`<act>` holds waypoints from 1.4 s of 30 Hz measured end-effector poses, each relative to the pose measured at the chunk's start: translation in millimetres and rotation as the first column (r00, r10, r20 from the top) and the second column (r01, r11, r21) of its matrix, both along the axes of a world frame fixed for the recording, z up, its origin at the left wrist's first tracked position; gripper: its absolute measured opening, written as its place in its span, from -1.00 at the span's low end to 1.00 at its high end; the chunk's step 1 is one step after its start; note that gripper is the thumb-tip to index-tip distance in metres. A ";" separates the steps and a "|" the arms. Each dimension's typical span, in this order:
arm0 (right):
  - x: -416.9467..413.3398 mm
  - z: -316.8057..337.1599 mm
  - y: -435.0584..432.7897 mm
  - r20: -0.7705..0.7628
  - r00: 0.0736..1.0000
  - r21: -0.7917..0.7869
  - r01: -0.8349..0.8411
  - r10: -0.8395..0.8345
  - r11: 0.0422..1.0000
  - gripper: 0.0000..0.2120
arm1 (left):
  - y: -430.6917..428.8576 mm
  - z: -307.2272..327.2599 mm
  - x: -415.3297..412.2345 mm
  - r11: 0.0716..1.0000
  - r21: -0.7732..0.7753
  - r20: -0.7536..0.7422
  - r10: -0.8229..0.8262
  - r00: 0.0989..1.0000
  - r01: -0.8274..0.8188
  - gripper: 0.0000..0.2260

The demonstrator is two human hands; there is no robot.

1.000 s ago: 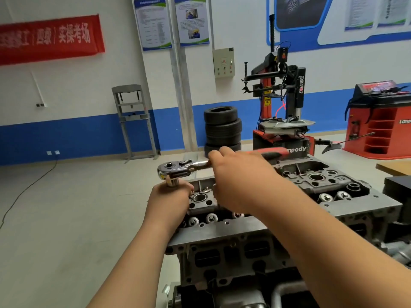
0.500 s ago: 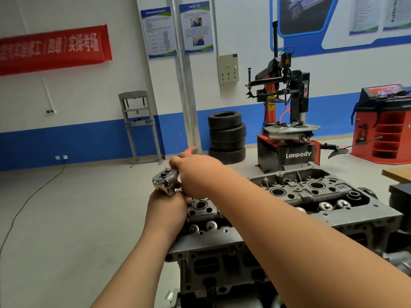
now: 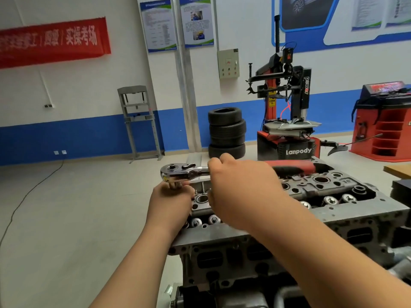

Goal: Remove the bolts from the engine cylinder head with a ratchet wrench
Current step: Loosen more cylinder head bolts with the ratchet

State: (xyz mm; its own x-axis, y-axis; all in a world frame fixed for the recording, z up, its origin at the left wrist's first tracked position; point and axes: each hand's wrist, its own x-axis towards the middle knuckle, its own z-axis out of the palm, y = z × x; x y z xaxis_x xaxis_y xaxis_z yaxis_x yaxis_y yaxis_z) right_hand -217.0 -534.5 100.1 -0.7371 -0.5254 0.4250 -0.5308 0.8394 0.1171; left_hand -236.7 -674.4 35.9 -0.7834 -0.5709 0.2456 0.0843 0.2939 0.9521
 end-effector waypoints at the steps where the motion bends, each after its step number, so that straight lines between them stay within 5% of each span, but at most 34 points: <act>1: -12.7 -0.6 -5.9 0.037 0.999 -0.014 0.010 -0.010 1.000 -0.68 | -0.5 -0.9 0.2 1.000 0.014 -0.037 -0.003 0.999 0.003 -0.90; 5: -56.3 5.8 -42.2 0.144 0.987 0.015 -0.068 0.065 0.998 -0.52 | -2.6 -0.3 2.1 0.999 -0.046 -0.133 0.016 0.991 -0.023 -0.95; 10: -74.2 14.5 -67.0 0.308 0.905 0.032 -0.318 0.293 0.948 -0.27 | -4.5 0.2 -0.4 0.999 -0.038 -0.028 0.006 1.000 -0.007 -0.82; 13: -73.6 9.5 -59.7 0.233 0.932 0.044 -0.294 0.276 0.955 -0.28 | -3.4 1.4 -3.9 0.999 -0.046 -0.044 0.017 0.999 -0.019 -0.86; 19: -31.5 -1.0 -27.0 0.024 0.999 0.098 0.022 -0.025 0.995 -0.50 | -6.0 -1.8 -10.3 0.994 -0.086 -0.055 0.056 0.997 -0.060 -0.87; 25: 24.3 -33.4 16.3 -0.078 0.989 0.021 -0.127 0.128 0.992 -0.29 | -6.7 -6.1 -7.9 0.958 -0.274 -0.168 0.034 0.985 -0.079 -0.75; 28: 13.1 -32.3 22.1 -0.082 0.984 -0.040 -0.165 0.161 0.986 -0.32 | -9.7 -6.6 -13.3 0.946 -0.311 -0.080 0.065 0.995 -0.087 -0.81; 34: -61.7 -19.6 -9.3 0.158 0.964 -0.285 -0.164 0.215 0.944 -0.36 | -7.6 -7.4 -9.0 0.999 -0.028 -0.068 -0.037 0.997 0.035 -0.80; 39: -84.7 -3.7 -64.0 0.360 0.900 -0.187 -0.190 0.247 0.964 -0.20 | -7.3 -2.9 -4.7 0.999 0.028 -0.026 -0.041 0.999 0.042 -0.80; 42: -85.3 -1.8 -69.1 0.326 0.920 -0.116 -0.188 0.217 0.975 -0.26 | -6.5 -2.8 -4.6 0.999 0.016 0.014 -0.052 0.999 0.052 -0.74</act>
